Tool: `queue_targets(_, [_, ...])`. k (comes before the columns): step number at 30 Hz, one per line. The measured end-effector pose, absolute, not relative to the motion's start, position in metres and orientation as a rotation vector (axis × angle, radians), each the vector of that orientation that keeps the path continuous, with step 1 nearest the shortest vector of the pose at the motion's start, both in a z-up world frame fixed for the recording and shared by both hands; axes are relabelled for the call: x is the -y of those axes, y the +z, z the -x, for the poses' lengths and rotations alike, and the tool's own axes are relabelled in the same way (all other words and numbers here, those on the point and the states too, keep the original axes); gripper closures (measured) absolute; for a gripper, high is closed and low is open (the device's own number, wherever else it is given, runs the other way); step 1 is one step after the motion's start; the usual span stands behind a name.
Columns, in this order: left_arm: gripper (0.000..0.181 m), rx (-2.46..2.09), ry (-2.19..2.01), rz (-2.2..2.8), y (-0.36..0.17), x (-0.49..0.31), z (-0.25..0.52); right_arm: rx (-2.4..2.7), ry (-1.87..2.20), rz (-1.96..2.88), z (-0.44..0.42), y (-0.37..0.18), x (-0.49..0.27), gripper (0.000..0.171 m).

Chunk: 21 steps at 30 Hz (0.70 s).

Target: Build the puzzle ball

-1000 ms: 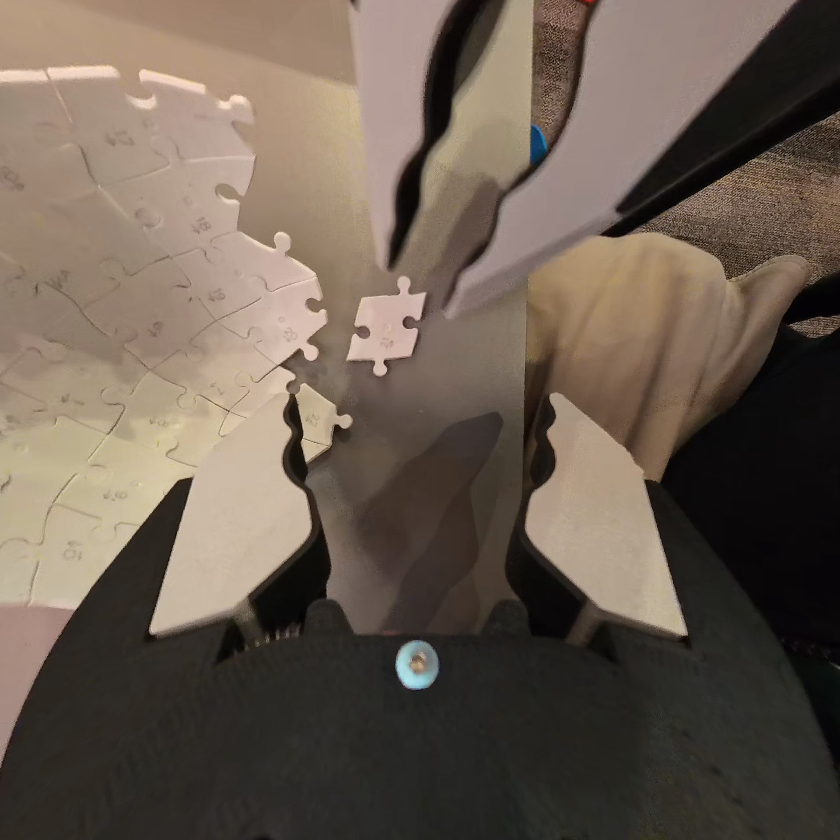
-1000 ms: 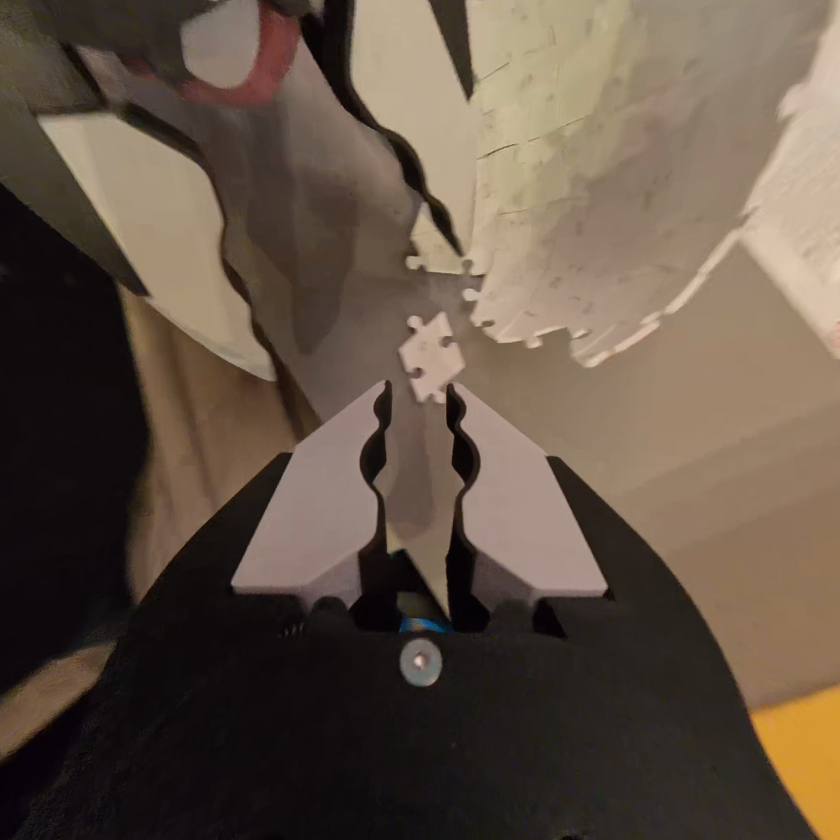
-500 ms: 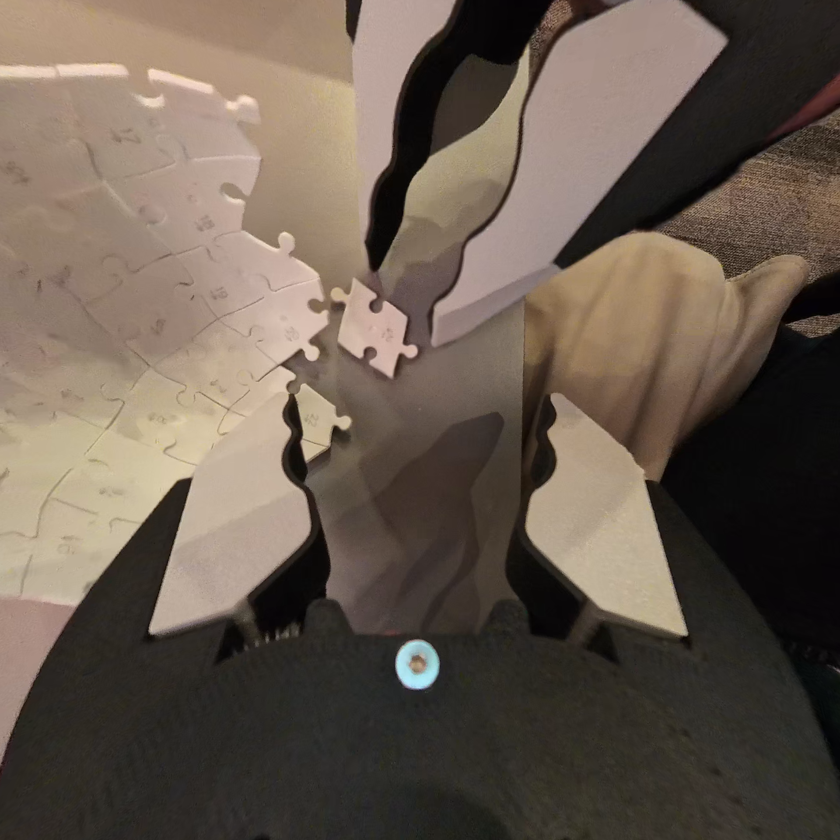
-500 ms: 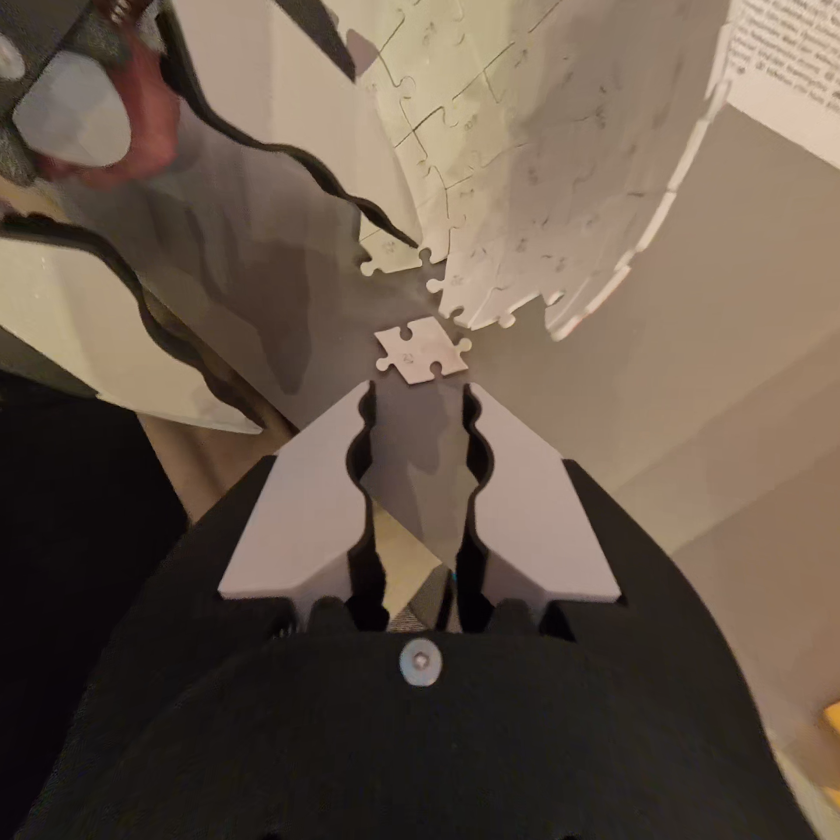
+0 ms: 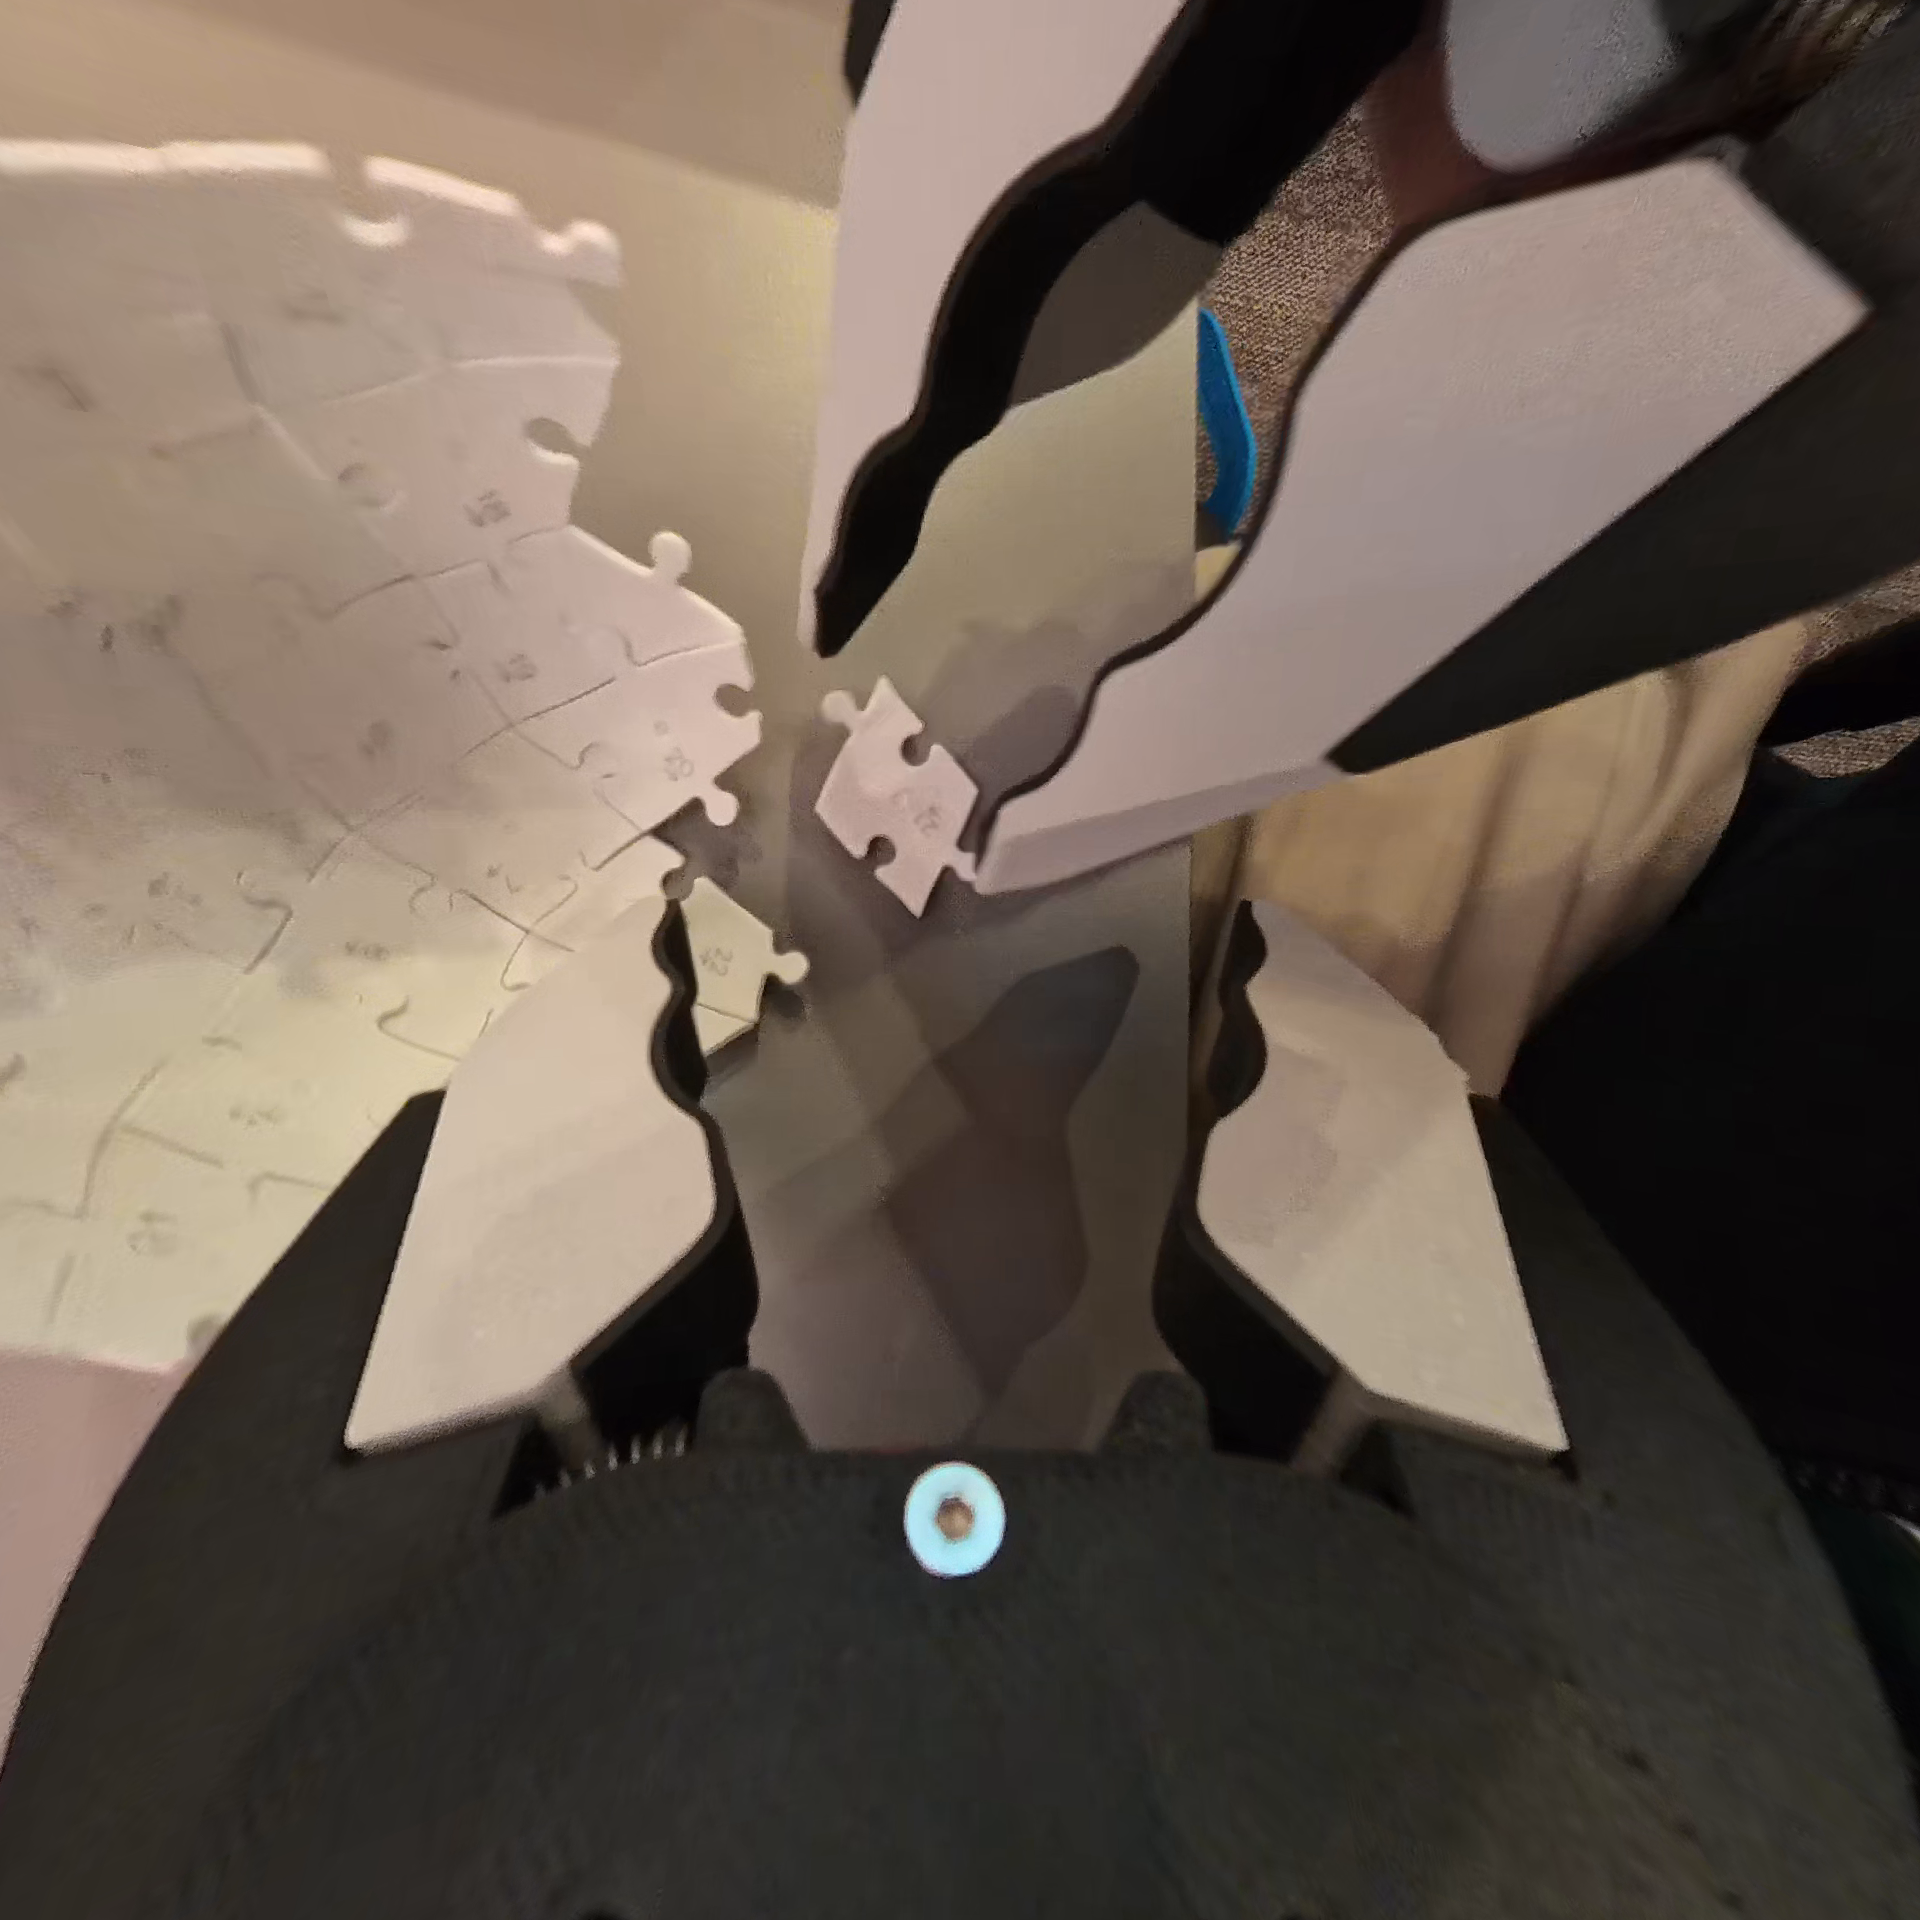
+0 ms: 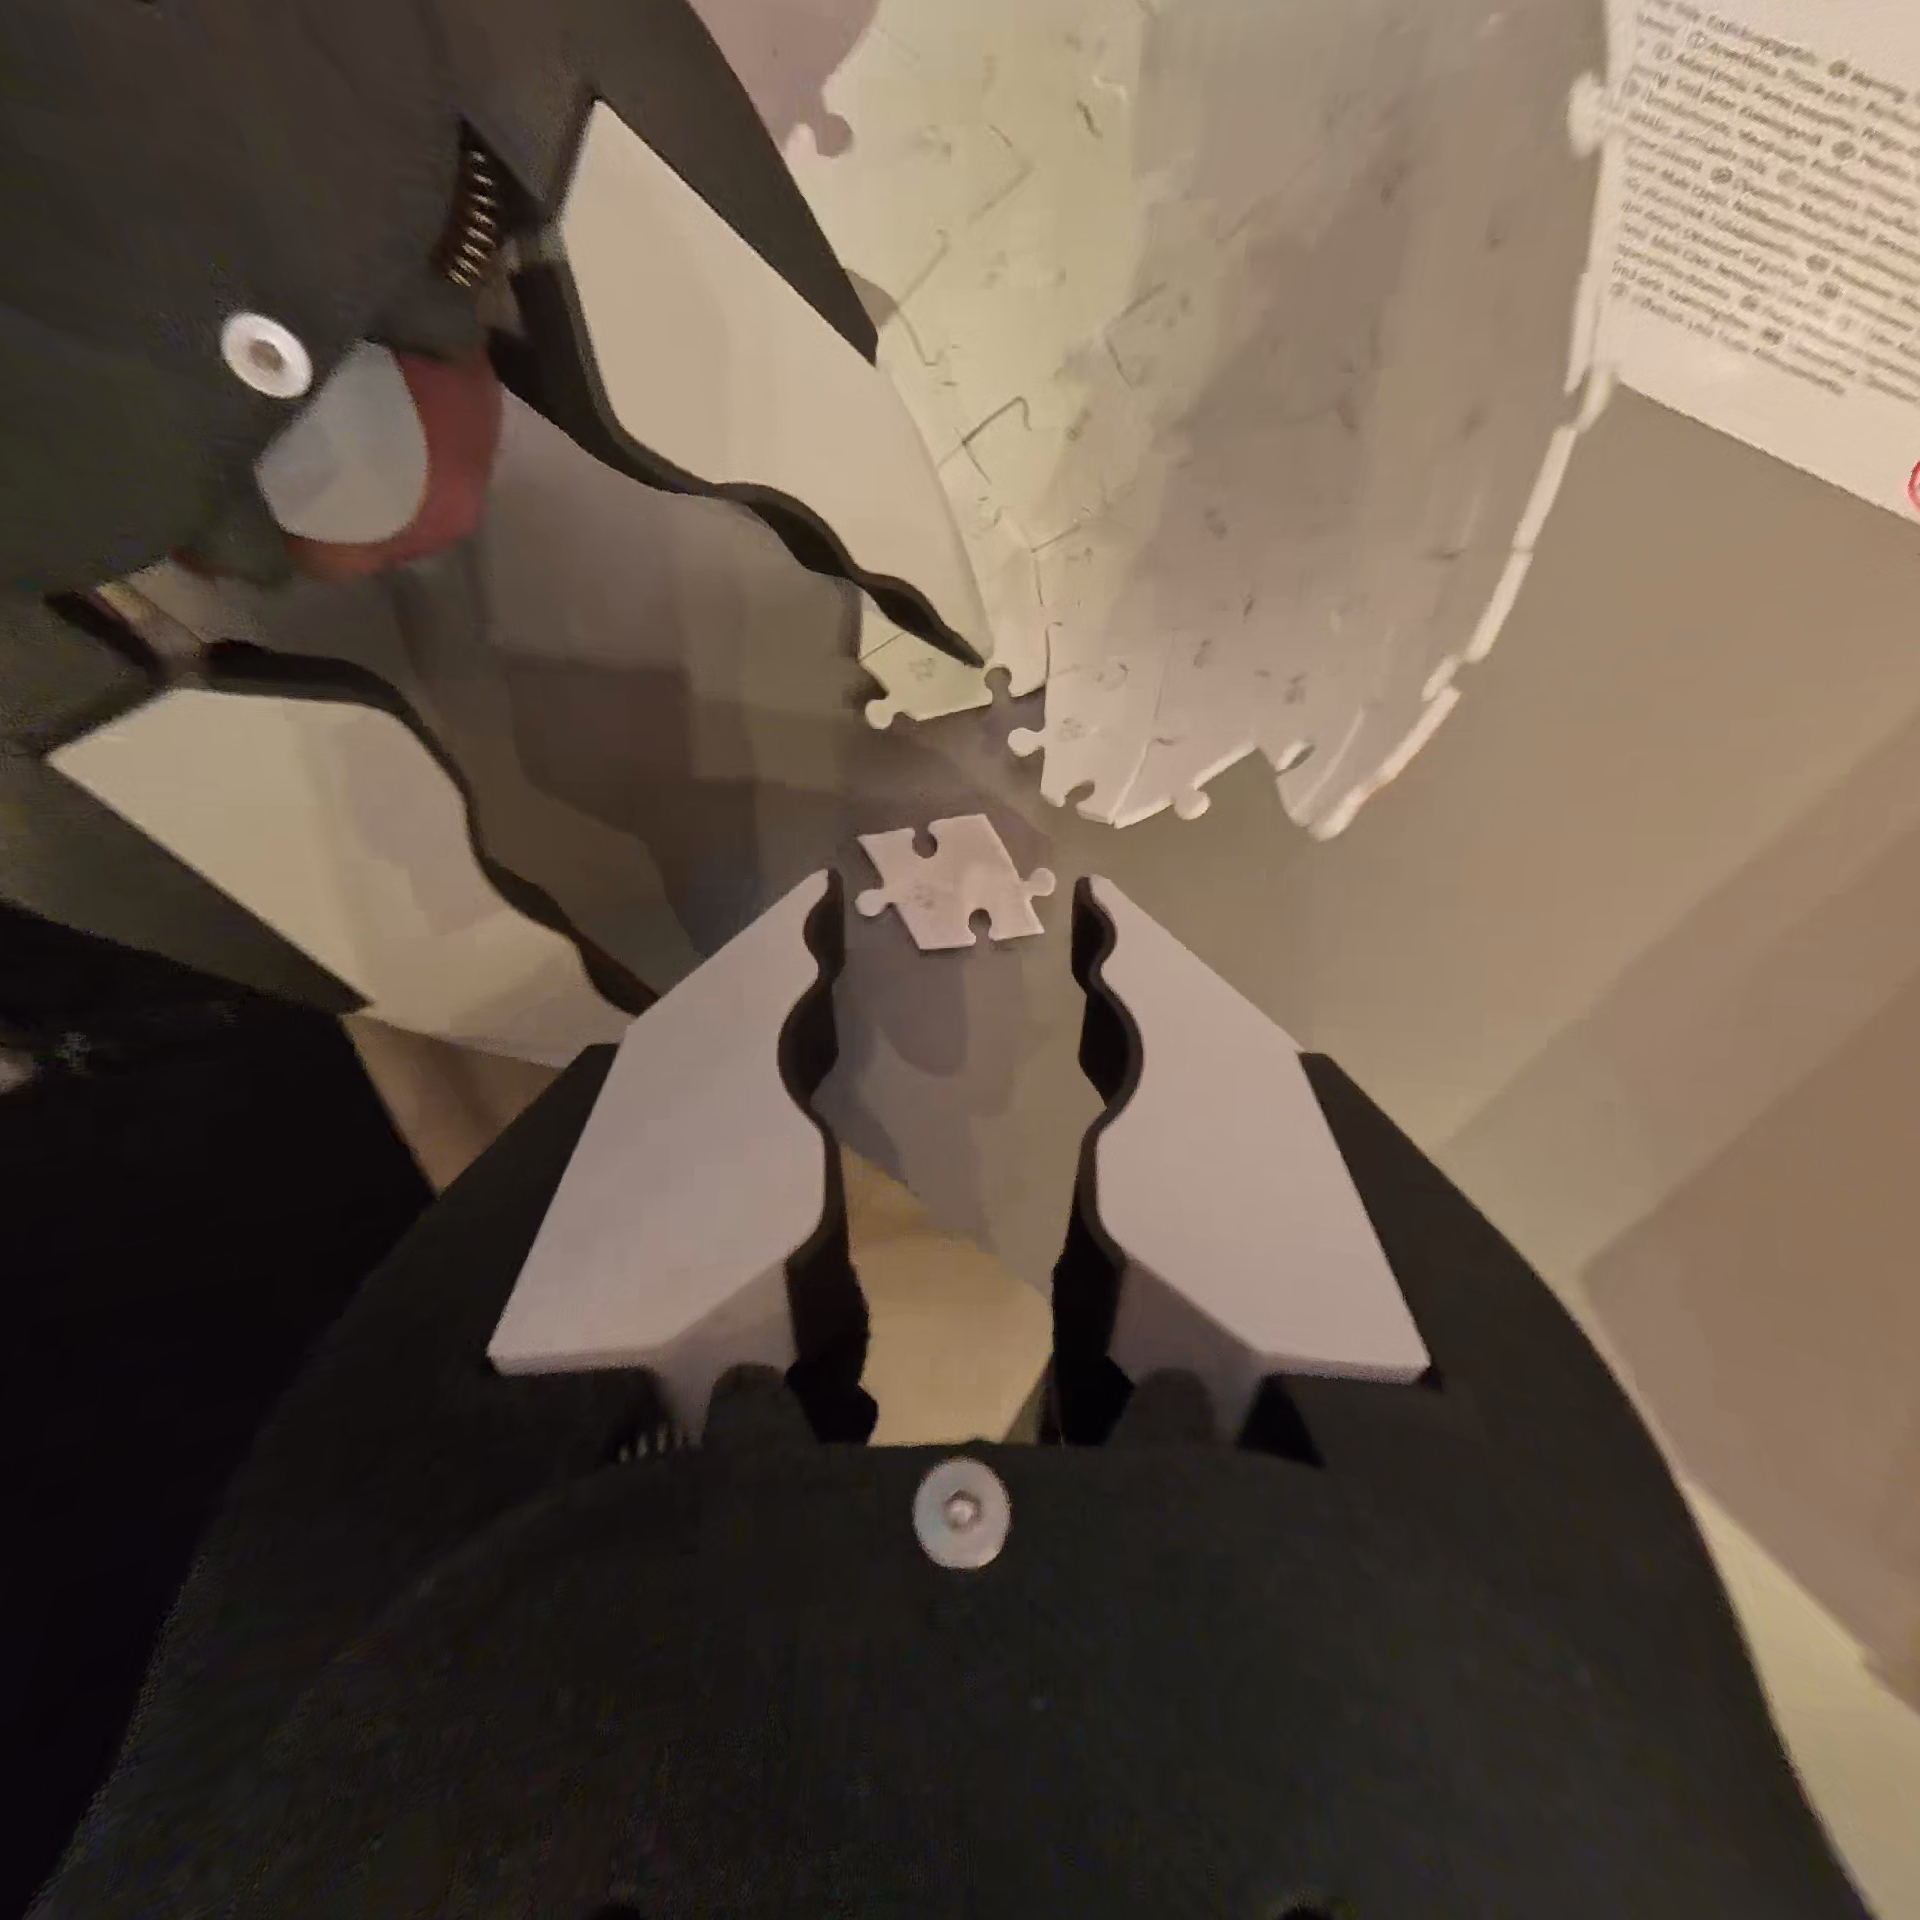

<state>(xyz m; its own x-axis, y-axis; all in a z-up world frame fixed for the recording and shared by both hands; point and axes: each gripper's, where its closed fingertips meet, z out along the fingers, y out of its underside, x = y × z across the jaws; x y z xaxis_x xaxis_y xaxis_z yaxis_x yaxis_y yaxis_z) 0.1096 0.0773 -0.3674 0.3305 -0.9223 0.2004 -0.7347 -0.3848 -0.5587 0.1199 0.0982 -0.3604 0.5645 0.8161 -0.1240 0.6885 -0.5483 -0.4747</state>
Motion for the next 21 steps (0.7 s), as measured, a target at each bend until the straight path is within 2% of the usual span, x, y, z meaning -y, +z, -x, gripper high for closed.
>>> queue_targets(4, [0.086, -1.464, -0.707, 2.237, -0.367, -0.078, -0.108, 1.128, 0.5, 2.485, -0.112, -0.371, -0.09, 0.112])
queue_targets(7, [0.086, -1.46, -0.711, 2.238, -0.367, -0.078, -0.108, 1.178, 0.424, 2.441, -0.112, -0.372, -0.093, 0.132])
queue_targets(11, [0.085, -1.457, -0.718, 2.235, -0.367, -0.078, -0.108, 1.376, 0.403, 2.348, -0.117, -0.374, -0.09, 0.147])
queue_targets(15, [0.086, -1.459, -0.714, 2.236, -0.367, -0.078, -0.108, 1.338, 0.438, 2.376, -0.125, -0.365, -0.09, 0.128])
queue_targets(16, [0.085, -1.46, -0.712, 2.237, -0.367, -0.078, -0.108, 1.288, 0.451, 2.417, -0.127, -0.365, -0.089, 0.119])
queue_targets(21, [0.085, -1.472, -0.698, 2.233, -0.368, -0.077, -0.107, 1.055, 0.469, 2.482, -0.119, -0.37, -0.083, 0.121])
